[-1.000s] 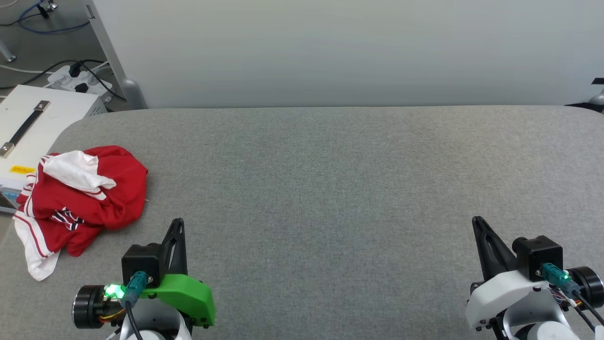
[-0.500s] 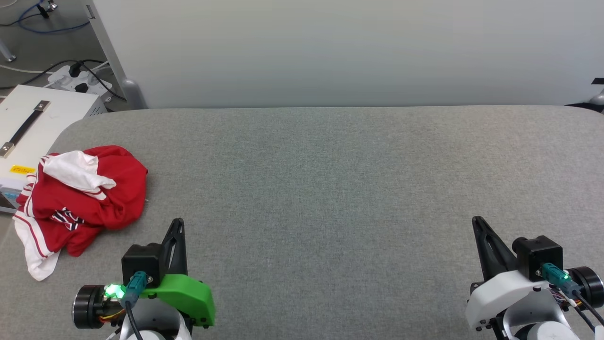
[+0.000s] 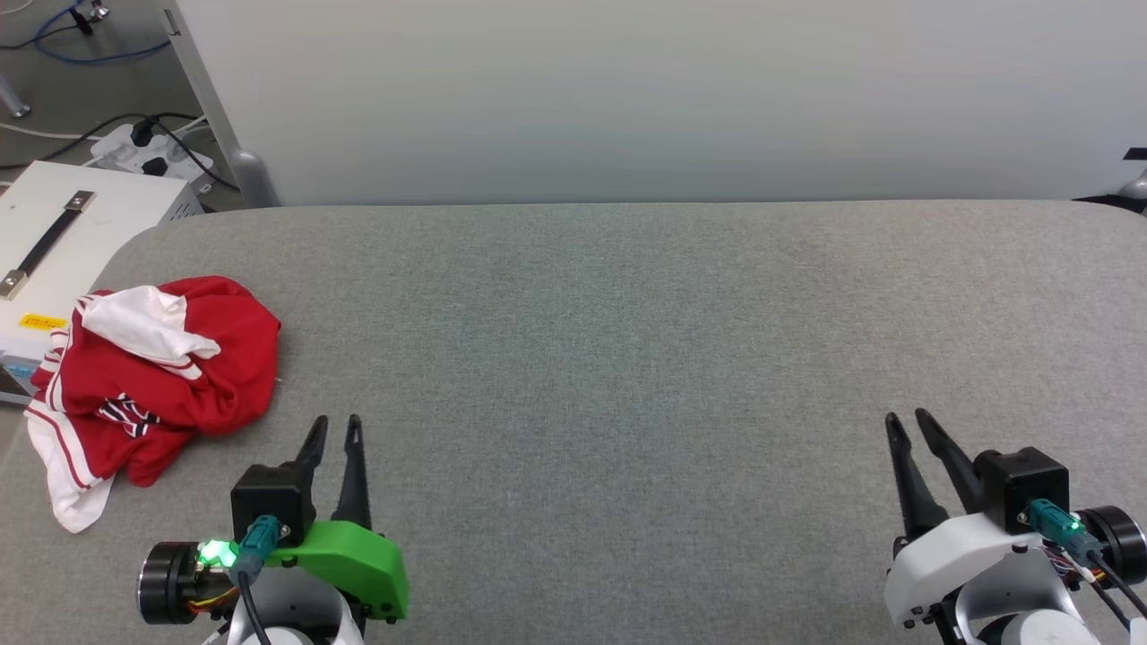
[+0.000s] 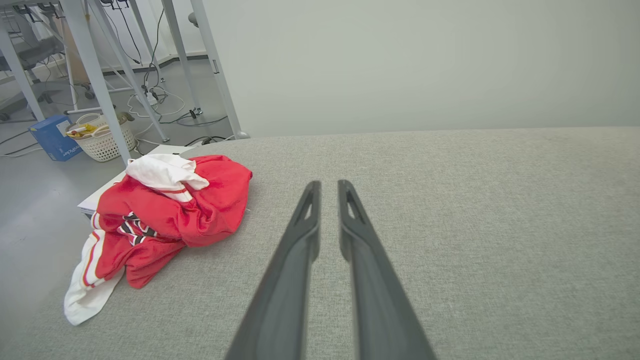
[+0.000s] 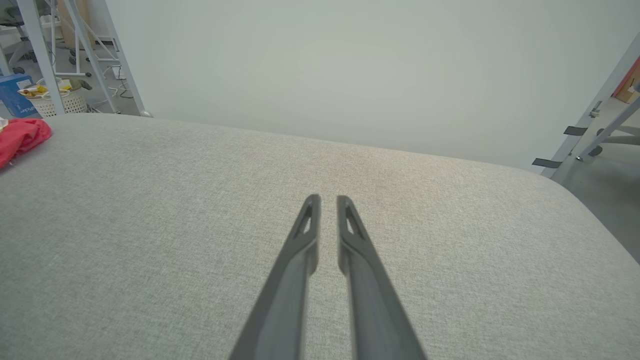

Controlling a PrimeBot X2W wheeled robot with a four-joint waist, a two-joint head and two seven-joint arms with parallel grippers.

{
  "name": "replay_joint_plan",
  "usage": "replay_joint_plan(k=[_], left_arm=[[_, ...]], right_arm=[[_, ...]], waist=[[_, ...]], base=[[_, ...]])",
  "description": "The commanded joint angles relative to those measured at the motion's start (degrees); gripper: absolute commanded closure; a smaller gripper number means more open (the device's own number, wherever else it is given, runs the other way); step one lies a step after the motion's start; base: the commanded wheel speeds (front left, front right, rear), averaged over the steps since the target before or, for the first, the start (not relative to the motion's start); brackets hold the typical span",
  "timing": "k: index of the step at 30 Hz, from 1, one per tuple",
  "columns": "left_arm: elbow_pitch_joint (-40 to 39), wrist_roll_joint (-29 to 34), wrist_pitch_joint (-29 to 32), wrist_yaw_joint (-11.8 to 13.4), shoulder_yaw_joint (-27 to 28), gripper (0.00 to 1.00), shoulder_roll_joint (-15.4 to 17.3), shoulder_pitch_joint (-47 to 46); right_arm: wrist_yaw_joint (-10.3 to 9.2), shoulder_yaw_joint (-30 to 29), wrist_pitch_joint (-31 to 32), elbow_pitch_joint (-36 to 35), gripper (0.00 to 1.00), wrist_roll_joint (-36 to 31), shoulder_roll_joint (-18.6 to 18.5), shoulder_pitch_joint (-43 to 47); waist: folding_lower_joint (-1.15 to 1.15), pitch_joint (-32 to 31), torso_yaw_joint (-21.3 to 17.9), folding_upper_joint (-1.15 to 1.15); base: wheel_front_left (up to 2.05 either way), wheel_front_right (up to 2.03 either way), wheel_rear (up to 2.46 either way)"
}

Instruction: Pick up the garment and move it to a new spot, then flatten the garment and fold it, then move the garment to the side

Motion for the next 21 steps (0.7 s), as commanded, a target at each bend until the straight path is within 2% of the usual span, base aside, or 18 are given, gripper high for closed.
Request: replay_joint_plan(k=[1,21], left_arm=[[0.0,-0.01,-0.02,0.01,0.0,0.0,0.0,0.0],[-0.13,-0.97,-2.2,1.48,-0.78,0.0,-0.04,-0.27]], right_arm=[[0.0,0.0,-0.02,0.0,0.0,0.01,0.01,0.0],[-0.01,-1.05,-2.17,-1.05,0.0,1.54,0.01,0.07]], waist=[[0.0,0.0,0.0,0.0],[0.0,0.3,0.04,0.0]], base=[[0.0,0.0,0.0],[0.0,0.0,0.0]])
